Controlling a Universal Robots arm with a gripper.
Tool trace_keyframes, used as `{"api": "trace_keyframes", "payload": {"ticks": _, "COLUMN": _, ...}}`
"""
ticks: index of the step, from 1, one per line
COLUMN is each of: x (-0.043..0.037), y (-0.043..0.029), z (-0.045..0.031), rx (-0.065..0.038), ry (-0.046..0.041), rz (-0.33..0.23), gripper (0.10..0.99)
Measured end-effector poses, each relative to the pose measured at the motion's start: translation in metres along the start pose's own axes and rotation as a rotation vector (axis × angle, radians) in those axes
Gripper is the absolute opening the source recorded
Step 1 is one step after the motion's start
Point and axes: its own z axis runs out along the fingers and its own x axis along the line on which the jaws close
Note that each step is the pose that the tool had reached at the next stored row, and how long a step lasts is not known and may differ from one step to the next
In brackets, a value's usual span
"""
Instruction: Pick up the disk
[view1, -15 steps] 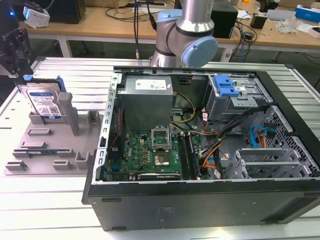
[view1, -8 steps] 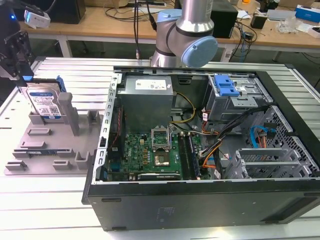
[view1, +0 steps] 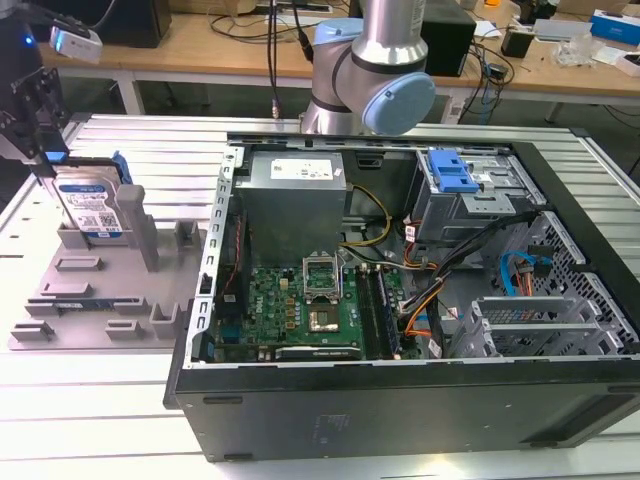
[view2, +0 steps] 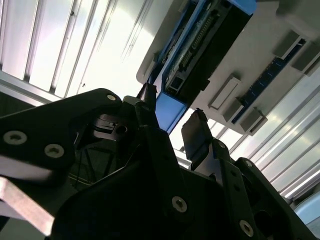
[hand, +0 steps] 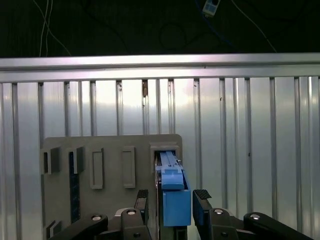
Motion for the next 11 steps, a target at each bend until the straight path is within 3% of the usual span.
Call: {"api": "trace_keyframes", "payload": {"ticks": 11, "x": -0.0002, "y": -0.0001, "z": 0.0095, "rx": 0.000, "ry": 0.0000, "rz": 0.000, "gripper": 0.482}}
